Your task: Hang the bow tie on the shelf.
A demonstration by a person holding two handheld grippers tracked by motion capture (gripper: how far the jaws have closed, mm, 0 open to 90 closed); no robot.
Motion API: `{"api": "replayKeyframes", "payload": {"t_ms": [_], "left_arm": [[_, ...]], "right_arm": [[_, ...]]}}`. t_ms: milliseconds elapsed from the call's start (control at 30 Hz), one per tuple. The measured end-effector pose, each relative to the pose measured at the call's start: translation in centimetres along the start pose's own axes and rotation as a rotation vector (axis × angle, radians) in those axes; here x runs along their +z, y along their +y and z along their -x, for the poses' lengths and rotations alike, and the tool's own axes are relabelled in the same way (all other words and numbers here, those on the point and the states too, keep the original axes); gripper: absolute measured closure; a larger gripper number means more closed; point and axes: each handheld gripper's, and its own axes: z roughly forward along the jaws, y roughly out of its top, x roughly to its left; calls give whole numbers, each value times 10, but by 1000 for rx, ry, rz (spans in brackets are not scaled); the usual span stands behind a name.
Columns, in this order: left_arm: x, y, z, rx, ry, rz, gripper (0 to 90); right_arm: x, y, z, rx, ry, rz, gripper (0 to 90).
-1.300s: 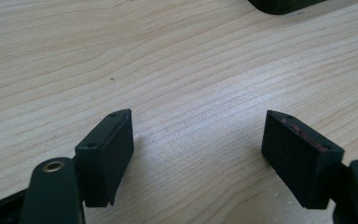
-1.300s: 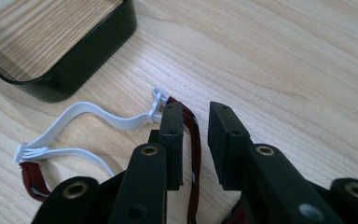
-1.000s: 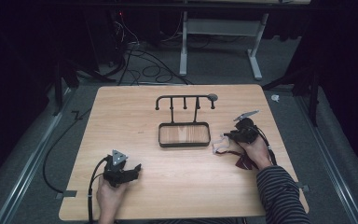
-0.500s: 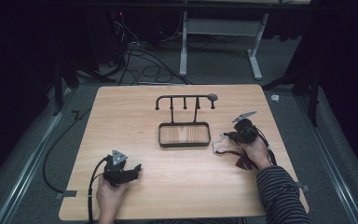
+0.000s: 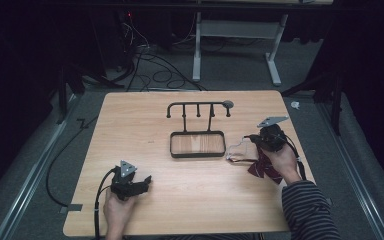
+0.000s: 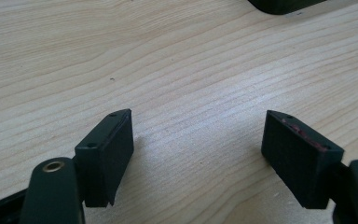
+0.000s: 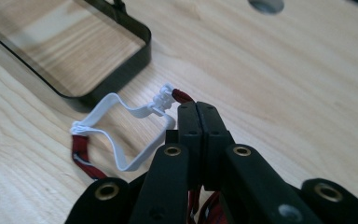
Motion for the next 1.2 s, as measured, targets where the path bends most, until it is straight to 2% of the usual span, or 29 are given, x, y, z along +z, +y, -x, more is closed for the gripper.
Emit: {"api": "replayKeyframes", "payload": {"t_ms": [33, 133, 233, 400, 567, 867, 1200], "left_arm": [[0, 0, 0, 0, 0, 0, 256], [0, 0, 0, 0, 0, 0, 256], [0, 0, 0, 0, 0, 0, 256], [0, 0, 0, 0, 0, 0, 256], [0, 0, 0, 0, 0, 0, 256], [0, 0, 0, 0, 0, 0, 256], [0, 0, 0, 0, 0, 0, 256]], "right_arm": [[-9, 4, -3, -11, -9, 19, 900], [-19, 9, -7, -31, -20, 40, 900], [-25, 12, -9, -39, -26, 53, 900], [-44, 22, -19, -80, -38, 99, 900], [-55, 29, -25, -111, -42, 127, 900], [-74, 43, -42, -164, -13, 180, 900], [-86, 53, -55, -184, 26, 221, 900]]}}
